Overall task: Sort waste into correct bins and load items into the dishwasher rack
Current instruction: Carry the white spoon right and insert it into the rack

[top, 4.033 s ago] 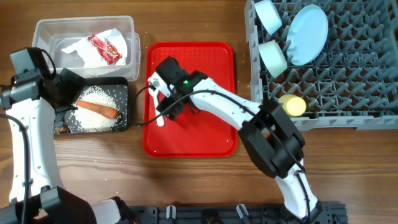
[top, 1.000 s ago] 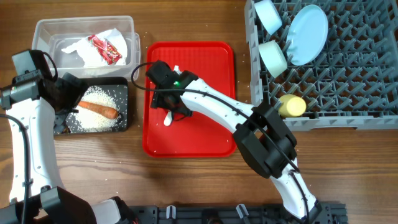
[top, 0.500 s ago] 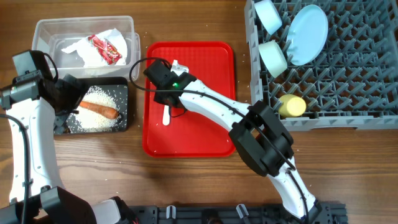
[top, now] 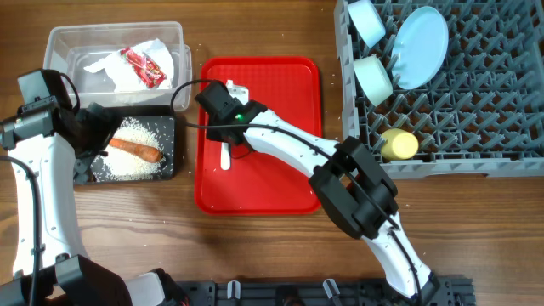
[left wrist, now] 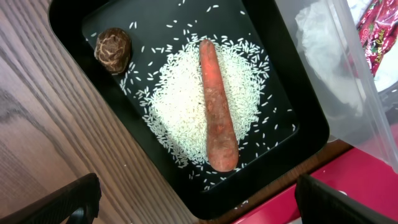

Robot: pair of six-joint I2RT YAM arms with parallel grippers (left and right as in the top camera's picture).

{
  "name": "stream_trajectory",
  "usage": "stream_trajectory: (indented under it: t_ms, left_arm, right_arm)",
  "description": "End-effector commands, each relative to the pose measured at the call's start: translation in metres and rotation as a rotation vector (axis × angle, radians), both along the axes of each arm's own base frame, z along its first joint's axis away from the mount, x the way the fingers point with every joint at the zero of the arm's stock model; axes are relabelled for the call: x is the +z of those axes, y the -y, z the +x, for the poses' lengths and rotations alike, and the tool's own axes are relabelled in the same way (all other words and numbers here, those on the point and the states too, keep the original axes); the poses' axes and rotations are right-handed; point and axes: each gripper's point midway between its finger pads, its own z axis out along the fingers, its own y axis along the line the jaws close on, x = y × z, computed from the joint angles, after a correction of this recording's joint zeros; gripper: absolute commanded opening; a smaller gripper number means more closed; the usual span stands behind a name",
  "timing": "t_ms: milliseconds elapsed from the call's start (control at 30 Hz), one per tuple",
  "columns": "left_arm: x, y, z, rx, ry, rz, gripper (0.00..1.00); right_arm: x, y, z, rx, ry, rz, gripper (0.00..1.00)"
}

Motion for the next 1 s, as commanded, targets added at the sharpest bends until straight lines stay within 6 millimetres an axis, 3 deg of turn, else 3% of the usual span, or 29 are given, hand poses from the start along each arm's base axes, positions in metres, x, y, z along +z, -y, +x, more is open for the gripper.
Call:
stream_trajectory:
  t_ms: [0,33,167,300,400,467,533,633,767,867,967]
  left_arm:
    - [0.000,-0.003,-0.002,0.007,-0.012,0.010,1.00]
    - [0.000,-0.004,-0.002,0.008,-0.012,0.010,1.00]
    - [0.000,-0.004,-0.002,0.008,-0.011,0.010,1.00]
    - [0.000,-0.004,-0.002,0.008,-0.012,0.010,1.00]
    - [0.000,-0.004,-0.002,0.008,-0.011,0.010,1.00]
    - [0.000,-0.004,-0.002,0.008,-0.011,0.010,1.00]
    - [0.000,-0.004,-0.002,0.008,-0.011,0.010,1.00]
    - [0.000,-0.004,-0.002,0.008,-0.011,0.010,1.00]
    - [0.000,-0.003,-0.002,0.008,-0.011,0.009,1.00]
    - [0.000,0.000,0.000,0.006,-0.002,-0.009,1.00]
    - [0.001,0.000,0.002,0.003,0.008,-0.014,1.00]
  right_arm:
    - [-0.031,-0.005,-0.013,0.061,-0.060,-0.015,0.30]
    - [-0.031,-0.005,-0.014,0.066,-0.059,-0.017,0.18]
    - [-0.031,-0.006,-0.014,0.079,-0.058,-0.017,0.04]
    - [-0.026,-0.010,-0.013,0.102,-0.068,0.015,0.04]
    - [0.005,-0.014,-0.003,0.219,-0.041,0.063,0.04]
    - [0.048,-0.004,0.007,0.349,0.017,0.092,0.04]
    - [0.094,0.026,0.017,0.379,0.065,0.094,0.04]
    - [0.174,0.087,0.031,0.365,0.179,0.078,0.04]
    - [0.267,0.166,0.034,0.348,0.379,0.035,0.04]
    - [0.303,0.233,0.030,0.338,0.485,-0.123,0.04]
    - [0.299,0.316,0.023,0.223,0.411,-0.326,0.04]
